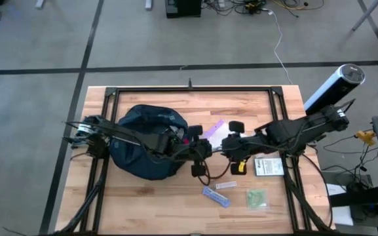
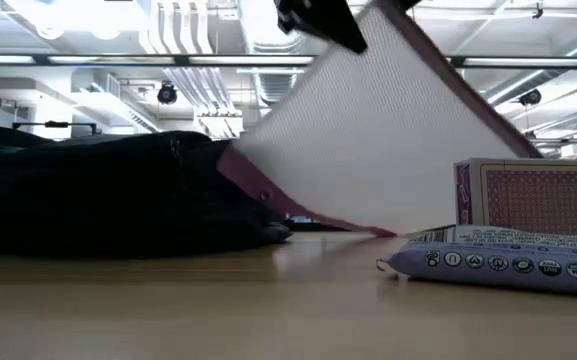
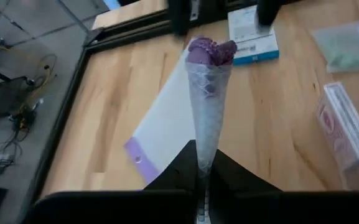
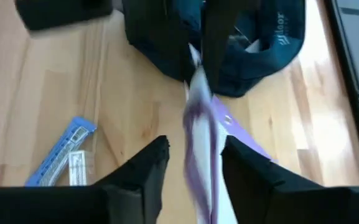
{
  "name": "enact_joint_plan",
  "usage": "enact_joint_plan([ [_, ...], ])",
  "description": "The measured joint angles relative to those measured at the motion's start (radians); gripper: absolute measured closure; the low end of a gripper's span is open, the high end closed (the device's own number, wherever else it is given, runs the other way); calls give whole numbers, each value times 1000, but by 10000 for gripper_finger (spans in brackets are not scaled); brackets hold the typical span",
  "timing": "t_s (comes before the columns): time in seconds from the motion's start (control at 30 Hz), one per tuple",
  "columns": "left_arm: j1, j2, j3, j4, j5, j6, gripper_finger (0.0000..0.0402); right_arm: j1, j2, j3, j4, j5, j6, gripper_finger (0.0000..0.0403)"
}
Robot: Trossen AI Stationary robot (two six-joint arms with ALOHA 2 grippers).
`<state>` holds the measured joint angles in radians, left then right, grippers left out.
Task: Unpack backpack
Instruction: Prepare the transparent zip bag
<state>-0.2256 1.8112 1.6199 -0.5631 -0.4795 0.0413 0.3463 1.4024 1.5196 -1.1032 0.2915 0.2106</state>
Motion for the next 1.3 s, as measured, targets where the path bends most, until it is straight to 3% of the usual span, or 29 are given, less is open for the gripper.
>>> enact_joint_plan([
  [0.2, 0, -87, -15, -148, -10, -48, 402, 108, -66, 14, 20, 141, 40, 278],
  [0.43, 0, -229, -12, -65, -13, 30, 402, 166, -58, 9, 47, 269, 47, 393],
  [0.53, -2, -272, -10, -58, 28, 41, 402, 166, -59, 9, 80, 333, 33, 391],
  [0.67, -17, -282, -12, -87, 79, 0, 401, 167, -65, 15, 207, 338, -42, 401],
  [1.07, -34, -189, -16, -83, 80, -13, 401, 151, 21, 16, 404, 303, -149, 403],
  [1.3, -37, -206, -16, -83, 82, -12, 401, 149, 54, 16, 406, 379, -118, 403],
])
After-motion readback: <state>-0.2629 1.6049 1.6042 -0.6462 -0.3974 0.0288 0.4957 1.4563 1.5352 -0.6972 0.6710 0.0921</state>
